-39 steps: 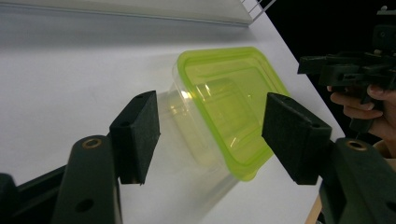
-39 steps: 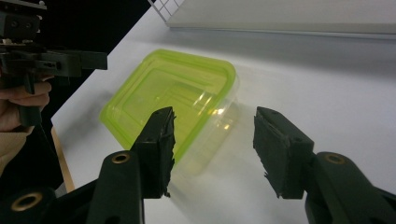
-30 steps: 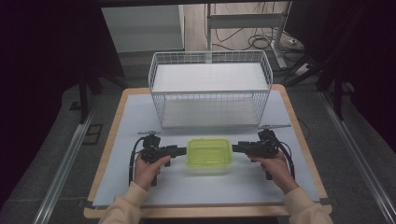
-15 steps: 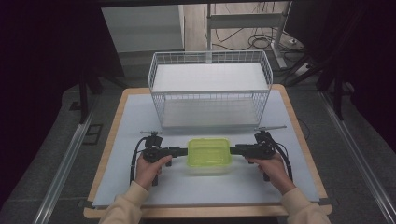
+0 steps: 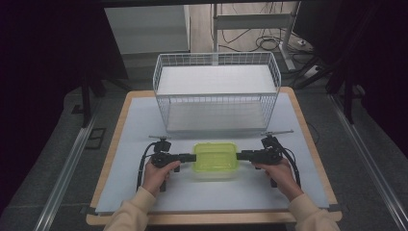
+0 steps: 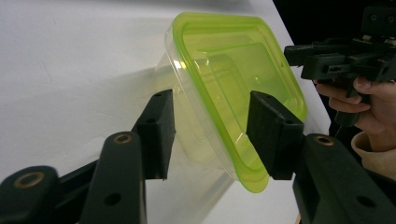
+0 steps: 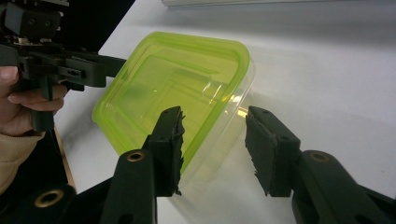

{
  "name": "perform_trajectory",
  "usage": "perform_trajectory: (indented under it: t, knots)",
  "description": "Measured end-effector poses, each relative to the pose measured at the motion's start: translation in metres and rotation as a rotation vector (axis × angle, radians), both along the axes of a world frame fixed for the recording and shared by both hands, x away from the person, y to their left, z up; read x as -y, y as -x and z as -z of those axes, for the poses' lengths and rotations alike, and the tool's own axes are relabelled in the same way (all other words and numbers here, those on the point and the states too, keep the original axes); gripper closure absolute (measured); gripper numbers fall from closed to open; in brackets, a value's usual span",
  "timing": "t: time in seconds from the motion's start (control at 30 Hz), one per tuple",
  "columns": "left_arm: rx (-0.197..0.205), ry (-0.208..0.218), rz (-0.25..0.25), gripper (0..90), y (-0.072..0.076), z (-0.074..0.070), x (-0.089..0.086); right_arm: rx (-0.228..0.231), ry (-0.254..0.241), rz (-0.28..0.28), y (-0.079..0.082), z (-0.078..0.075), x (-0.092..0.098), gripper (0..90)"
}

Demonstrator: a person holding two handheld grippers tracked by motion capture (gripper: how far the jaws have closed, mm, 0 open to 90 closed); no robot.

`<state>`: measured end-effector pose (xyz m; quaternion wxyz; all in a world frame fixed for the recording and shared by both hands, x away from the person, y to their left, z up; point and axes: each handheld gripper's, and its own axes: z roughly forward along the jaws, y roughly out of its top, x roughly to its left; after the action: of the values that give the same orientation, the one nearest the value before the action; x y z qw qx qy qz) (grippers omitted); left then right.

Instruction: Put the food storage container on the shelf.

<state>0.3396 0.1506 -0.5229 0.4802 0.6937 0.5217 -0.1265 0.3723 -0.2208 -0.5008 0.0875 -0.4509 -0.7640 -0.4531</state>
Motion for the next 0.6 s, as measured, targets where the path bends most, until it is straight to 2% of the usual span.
perform_trajectory:
  t: [0.37, 0.6]
  knots:
    - [-0.011, -0.009, 0.026, 66.7, -0.0001, 0.0031, 0.0029, -0.042, -0.024, -0.014, -0.0024, 0.0065, -0.0021, 65.4]
    - [-0.024, 0.013, 0.024, 68.2, -0.0013, 0.005, 0.002, -0.066, -0.049, -0.005, -0.0052, 0.0086, -0.0006, 65.7]
